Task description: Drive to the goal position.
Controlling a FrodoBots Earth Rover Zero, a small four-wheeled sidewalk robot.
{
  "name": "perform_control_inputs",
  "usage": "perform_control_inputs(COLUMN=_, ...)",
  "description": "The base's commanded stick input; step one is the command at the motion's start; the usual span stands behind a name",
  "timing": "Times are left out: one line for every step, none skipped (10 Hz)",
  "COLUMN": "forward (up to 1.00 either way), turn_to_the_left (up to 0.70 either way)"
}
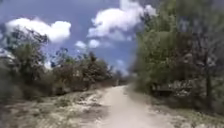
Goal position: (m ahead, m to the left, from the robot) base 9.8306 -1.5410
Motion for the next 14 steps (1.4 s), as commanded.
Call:
perform_control_inputs(forward=1.0, turn_to_the_left=0.0)
perform_control_inputs(forward=1.0, turn_to_the_left=0.0)
perform_control_inputs(forward=1.0, turn_to_the_left=0.0)
perform_control_inputs(forward=1.0, turn_to_the_left=0.0)
perform_control_inputs(forward=1.0, turn_to_the_left=0.0)
perform_control_inputs(forward=1.0, turn_to_the_left=0.0)
perform_control_inputs(forward=1.0, turn_to_the_left=0.0)
perform_control_inputs(forward=1.0, turn_to_the_left=0.0)
perform_control_inputs(forward=1.0, turn_to_the_left=0.0)
perform_control_inputs(forward=1.0, turn_to_the_left=0.0)
perform_control_inputs(forward=1.0, turn_to_the_left=0.0)
perform_control_inputs(forward=1.0, turn_to_the_left=0.0)
perform_control_inputs(forward=1.0, turn_to_the_left=0.0)
perform_control_inputs(forward=1.0, turn_to_the_left=0.0)
